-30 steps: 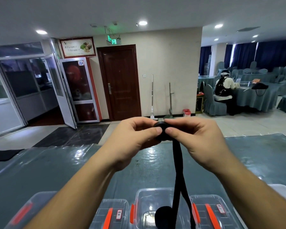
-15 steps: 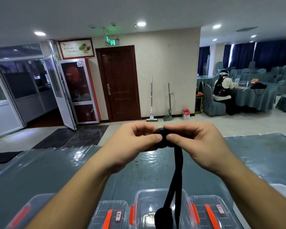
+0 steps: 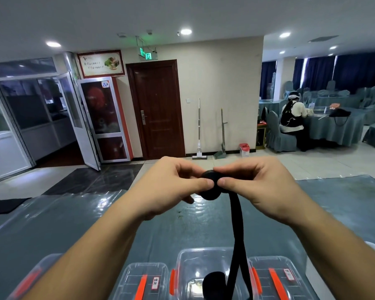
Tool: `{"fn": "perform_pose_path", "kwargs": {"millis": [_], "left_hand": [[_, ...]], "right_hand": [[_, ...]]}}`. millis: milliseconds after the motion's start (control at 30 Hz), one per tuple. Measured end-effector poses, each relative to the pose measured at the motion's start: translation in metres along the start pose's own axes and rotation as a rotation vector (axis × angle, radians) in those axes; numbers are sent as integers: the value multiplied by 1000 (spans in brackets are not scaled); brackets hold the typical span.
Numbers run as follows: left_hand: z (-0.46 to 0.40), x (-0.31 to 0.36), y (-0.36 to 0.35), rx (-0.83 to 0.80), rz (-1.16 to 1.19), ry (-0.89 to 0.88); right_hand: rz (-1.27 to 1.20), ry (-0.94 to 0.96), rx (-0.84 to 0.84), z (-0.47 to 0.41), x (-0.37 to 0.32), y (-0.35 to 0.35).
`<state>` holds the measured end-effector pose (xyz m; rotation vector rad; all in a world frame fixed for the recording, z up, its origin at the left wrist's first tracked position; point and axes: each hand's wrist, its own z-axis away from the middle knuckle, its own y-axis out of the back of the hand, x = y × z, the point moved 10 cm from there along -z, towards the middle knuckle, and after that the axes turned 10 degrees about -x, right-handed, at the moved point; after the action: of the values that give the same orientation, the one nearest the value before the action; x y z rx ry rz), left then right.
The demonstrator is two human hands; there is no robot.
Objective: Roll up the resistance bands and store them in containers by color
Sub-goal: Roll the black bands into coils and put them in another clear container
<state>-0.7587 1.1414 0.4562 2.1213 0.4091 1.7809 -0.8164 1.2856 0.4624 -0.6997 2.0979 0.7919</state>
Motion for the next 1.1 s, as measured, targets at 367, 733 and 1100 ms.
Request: {"fn": "perform_pose_path", "kwargs": {"millis": [367,733,1100], "left_hand": [[-2,-13,-11,44,369,-5],[-2,-8,-4,139,384,-90],[-2,-7,-5,111,368,-32]], "right_hand": [[-57,56,149,8,9,9],[-89,104,218,12,9,12],[-53,70,203,14,12,16]]}}
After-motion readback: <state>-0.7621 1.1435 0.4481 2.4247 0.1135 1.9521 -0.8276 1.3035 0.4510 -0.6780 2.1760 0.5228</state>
